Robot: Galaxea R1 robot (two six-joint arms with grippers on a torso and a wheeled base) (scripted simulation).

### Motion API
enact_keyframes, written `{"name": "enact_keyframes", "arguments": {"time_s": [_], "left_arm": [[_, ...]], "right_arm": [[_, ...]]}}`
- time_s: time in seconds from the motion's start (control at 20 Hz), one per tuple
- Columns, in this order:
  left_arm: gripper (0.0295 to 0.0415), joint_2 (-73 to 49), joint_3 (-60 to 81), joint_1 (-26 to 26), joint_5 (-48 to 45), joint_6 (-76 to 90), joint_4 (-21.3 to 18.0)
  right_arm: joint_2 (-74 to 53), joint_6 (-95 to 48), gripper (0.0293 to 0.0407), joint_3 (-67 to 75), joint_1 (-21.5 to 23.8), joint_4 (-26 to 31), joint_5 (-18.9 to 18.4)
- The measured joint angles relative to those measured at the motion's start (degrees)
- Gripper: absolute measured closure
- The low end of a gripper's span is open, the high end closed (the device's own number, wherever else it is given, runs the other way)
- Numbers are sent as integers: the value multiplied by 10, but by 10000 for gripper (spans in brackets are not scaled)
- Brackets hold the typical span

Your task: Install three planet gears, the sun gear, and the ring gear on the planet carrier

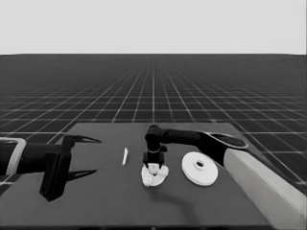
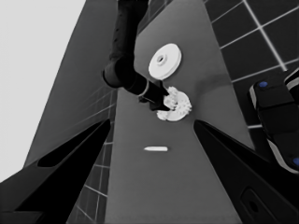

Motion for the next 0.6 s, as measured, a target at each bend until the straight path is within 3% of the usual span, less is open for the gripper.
{"name": "enact_keyframes", "arguments": {"time_s": [0.6], "left_arm": [[326,0,0,0,0,0,0]], "right_arm": [[-1,71,391,-1,-5,0,0]]}}
